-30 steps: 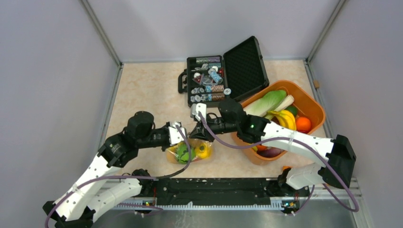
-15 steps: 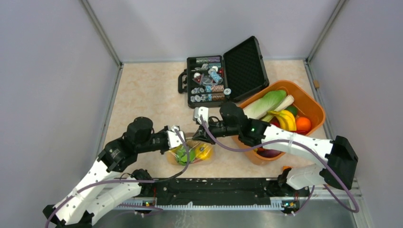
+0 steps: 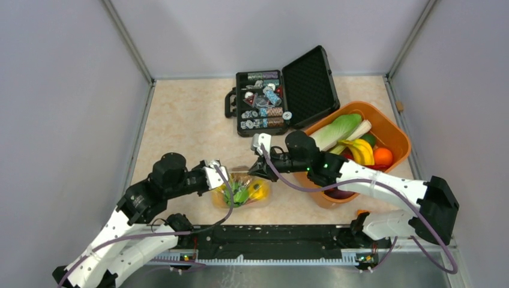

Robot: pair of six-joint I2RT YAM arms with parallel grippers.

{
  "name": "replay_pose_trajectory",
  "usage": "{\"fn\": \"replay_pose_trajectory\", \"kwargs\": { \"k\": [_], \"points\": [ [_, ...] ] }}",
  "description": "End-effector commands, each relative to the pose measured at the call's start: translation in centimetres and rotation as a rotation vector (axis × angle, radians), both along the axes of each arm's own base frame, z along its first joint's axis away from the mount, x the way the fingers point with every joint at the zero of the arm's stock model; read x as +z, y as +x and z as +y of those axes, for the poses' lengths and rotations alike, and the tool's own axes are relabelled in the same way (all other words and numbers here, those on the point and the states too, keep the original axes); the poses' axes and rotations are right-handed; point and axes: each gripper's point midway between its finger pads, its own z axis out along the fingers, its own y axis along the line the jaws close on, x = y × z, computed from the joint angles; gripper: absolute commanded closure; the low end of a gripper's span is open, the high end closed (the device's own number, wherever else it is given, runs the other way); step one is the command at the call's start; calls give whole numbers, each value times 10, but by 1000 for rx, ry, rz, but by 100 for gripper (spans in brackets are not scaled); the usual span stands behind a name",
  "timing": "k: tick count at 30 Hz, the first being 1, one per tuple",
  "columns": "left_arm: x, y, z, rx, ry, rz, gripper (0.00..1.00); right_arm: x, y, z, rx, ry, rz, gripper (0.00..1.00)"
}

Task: Place the food in the zip-top bag and seal the zipper
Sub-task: Zip the zipper food storage bag at the center of the board.

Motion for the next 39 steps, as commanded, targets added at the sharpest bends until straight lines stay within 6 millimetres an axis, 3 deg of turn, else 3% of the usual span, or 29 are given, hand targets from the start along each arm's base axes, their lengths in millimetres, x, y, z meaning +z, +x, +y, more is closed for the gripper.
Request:
{"fn": "replay_pose_trajectory", "kwargs": {
  "k": [1, 6, 10, 12, 17, 23, 25, 30, 39],
  "points": [
    [-2, 2, 15, 63, 28, -14, 100, 9, 7, -11, -50, 20, -17, 100],
    [8, 2, 12, 58, -13, -38, 100, 19, 5, -8, -38, 41, -10, 100],
    [27, -1, -6, -24, -74, -55, 100, 31, -1, 3, 0, 62, 40, 60],
    [34, -2, -15, -66, -91, -51, 100, 39, -7, 12, 36, 81, 41, 53],
    [42, -1, -29, -130, -94, -32, 100, 52, -10, 26, 61, 137, 25, 44],
    [49, -1, -37, -160, -121, -33, 100, 41, -8, 39, 74, 103, 45, 43],
    [48, 0, -38, -156, -121, -33, 100, 40, -10, 42, 86, 105, 49, 45],
    [46, 2, -37, -149, -118, -34, 100, 37, -9, 43, 79, 110, 48, 62],
    [42, 4, -31, -116, -106, -46, 100, 32, -8, 39, 62, 107, 44, 100]
  ]
}}
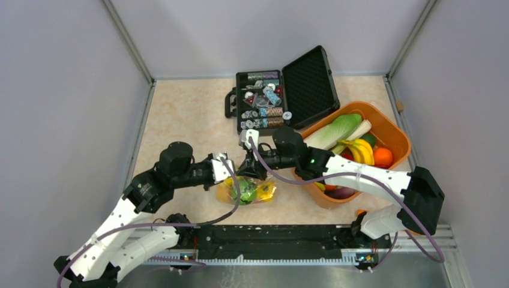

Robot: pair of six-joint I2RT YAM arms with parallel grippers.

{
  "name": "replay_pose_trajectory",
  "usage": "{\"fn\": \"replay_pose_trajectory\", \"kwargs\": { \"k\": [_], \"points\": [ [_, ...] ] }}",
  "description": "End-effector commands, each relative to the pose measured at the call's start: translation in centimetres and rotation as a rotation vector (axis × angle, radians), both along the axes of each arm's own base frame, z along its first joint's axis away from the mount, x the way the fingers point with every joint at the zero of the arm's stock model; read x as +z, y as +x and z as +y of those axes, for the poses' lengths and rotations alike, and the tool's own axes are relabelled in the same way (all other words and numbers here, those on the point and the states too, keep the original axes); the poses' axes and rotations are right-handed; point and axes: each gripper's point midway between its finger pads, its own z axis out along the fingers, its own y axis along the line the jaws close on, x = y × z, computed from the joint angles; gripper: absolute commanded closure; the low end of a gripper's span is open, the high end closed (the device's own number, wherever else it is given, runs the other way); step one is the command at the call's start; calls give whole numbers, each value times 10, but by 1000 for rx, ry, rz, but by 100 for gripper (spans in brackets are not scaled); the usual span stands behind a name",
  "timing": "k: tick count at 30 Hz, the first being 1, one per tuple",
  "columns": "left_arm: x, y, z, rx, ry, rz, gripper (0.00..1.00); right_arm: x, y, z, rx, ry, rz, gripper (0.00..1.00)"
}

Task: Place the food in the zip-top bag and seal the zipper
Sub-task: Zip the zipper food storage bag at the center of the board.

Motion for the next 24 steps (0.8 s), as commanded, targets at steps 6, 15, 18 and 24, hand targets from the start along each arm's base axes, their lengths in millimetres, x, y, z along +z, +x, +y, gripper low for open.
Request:
{"fn": "replay_pose_trajectory", "kwargs": {
  "k": [6, 15, 18, 24],
  "points": [
    [20, 12, 9, 73, -45, -115, 100, 19, 1, -2, -16, 54, -57, 100],
    [3, 14, 34, 166, 23, -132, 100, 12, 10, -14, -86, 29, -86, 100],
    [1, 14, 41, 195, 28, -139, 100, 12, 11, -17, -97, 26, -90, 100],
    [-3, 17, 52, 246, 50, -159, 100, 10, 16, -20, -133, 17, -94, 100]
  ]
}}
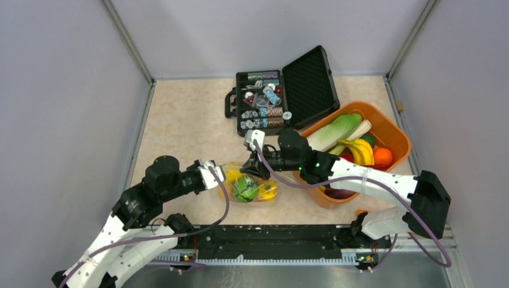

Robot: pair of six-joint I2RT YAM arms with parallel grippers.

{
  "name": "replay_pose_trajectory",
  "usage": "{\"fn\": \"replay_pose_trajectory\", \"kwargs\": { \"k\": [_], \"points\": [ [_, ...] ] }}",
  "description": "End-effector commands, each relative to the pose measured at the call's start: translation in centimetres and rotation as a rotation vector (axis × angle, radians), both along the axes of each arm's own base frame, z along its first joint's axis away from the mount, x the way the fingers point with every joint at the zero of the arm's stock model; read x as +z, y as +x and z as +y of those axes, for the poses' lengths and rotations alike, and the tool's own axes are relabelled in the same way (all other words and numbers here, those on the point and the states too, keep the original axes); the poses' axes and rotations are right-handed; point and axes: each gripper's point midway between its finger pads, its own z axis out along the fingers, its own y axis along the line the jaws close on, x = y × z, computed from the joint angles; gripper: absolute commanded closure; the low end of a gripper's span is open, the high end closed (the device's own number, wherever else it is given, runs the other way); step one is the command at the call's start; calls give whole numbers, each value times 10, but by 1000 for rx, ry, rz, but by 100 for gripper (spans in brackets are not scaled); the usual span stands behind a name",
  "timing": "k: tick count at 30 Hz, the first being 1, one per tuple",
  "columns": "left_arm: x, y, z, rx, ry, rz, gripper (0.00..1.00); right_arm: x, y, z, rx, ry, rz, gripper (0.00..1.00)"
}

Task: Place the food in the zip-top bag and seal the zipper
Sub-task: Zip the zipper food storage bag at the center of the board.

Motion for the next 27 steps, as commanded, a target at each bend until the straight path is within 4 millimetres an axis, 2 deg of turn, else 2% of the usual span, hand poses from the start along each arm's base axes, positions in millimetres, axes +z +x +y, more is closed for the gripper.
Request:
{"fn": "replay_pose_trajectory", "kwargs": {
  "k": [1, 12, 16, 17, 18, 20, 21, 22, 23, 25, 27],
  "points": [
    [-2, 11, 16, 95, 35, -30, 100, 11, 5, -8, -47, 14, -37, 100],
    [-6, 20, 31, 179, 87, -48, 100, 12, 10, -18, -100, 3, -49, 100],
    [-2, 19, 29, 168, 62, -61, 100, 12, 10, -17, -97, 2, -44, 100],
    [0, 21, 28, 174, 55, -68, 97, 10, 10, -17, -101, -2, -43, 100],
    [0, 21, 28, 175, 52, -71, 88, 10, 11, -17, -102, -3, -43, 100],
    [2, 22, 28, 181, 45, -72, 54, 10, 10, -16, -95, -2, -39, 100],
    [4, 22, 26, 177, 35, -76, 44, 10, 9, -15, -90, 0, -37, 100],
    [7, 23, 25, 175, 19, -83, 28, 10, 9, -14, -88, 1, -37, 100],
    [12, 24, 24, 182, -7, -98, 6, 10, 9, -14, -89, 1, -35, 100],
    [29, 29, 22, 203, -75, -150, 1, 7, 10, -13, -90, -6, -32, 100],
    [57, 38, 32, 305, -213, -246, 1, 4, 11, -13, -95, -13, -29, 100]
  ]
}}
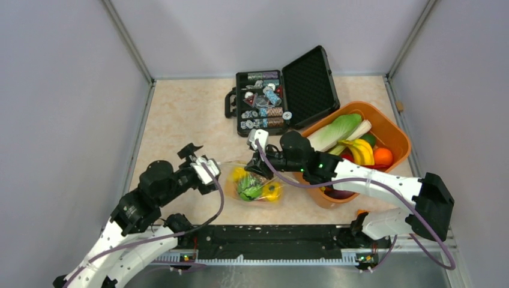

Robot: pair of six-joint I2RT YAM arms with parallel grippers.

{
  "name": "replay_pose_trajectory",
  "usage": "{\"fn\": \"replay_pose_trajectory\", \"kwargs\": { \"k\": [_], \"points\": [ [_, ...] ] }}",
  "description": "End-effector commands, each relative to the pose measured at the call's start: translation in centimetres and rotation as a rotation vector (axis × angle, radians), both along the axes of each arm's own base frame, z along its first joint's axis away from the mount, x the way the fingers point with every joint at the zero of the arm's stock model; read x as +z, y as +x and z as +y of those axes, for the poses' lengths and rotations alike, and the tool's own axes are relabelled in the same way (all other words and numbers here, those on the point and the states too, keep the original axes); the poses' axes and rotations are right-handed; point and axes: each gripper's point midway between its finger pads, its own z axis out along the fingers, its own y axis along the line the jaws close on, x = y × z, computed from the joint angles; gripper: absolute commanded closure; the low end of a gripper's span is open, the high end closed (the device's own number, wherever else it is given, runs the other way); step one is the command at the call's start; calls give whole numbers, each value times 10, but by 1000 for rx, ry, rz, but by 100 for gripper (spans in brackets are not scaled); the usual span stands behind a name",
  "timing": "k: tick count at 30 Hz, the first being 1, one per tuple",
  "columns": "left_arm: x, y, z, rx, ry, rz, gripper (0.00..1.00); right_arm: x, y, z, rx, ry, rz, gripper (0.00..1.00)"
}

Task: Place the food in the zip-top bag and seal the zipper
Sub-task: Zip the zipper food storage bag at the center of the board, then place the zipper food storage bag at the center of the board.

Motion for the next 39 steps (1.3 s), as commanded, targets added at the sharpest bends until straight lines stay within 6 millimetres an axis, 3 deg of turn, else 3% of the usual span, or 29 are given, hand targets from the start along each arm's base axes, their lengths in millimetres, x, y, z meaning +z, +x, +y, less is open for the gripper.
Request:
{"fn": "replay_pose_trajectory", "kwargs": {
  "k": [1, 6, 9, 15, 19, 22, 27, 30, 32, 35, 39],
  "points": [
    [65, 20, 12, 156, -272, -239, 1, 9, 3, -1, -13, 27, -20, 100],
    [109, 34, 56, 460, -536, -302, 1, 9, 6, -2, -37, 32, -24, 100],
    [118, 38, 59, 538, -594, -208, 1, 9, 7, -1, -39, 38, -26, 100],
    [121, 47, 46, 566, -569, -96, 1, 8, 5, 2, -29, 48, -11, 100],
    [109, 53, 43, 603, -518, -21, 1, 12, 1, 3, -15, 73, -5, 100],
    [96, 62, 52, 693, -483, 2, 1, 19, -6, 7, 20, 104, 14, 100],
    [97, 62, 95, 868, -485, -61, 1, 23, -28, 14, 77, 17, 114, 100],
    [94, 67, 101, 896, -498, -48, 1, 30, -61, 21, 267, 23, 100, 100],
    [86, 73, 101, 909, -487, -24, 1, 34, -68, 23, 317, 45, 94, 100],
    [77, 79, 101, 926, -482, 5, 1, 18, -49, 24, 227, -14, 62, 100],
    [85, 81, 104, 942, -571, -28, 1, -8, -19, 27, 109, -155, 59, 100]
  ]
}}
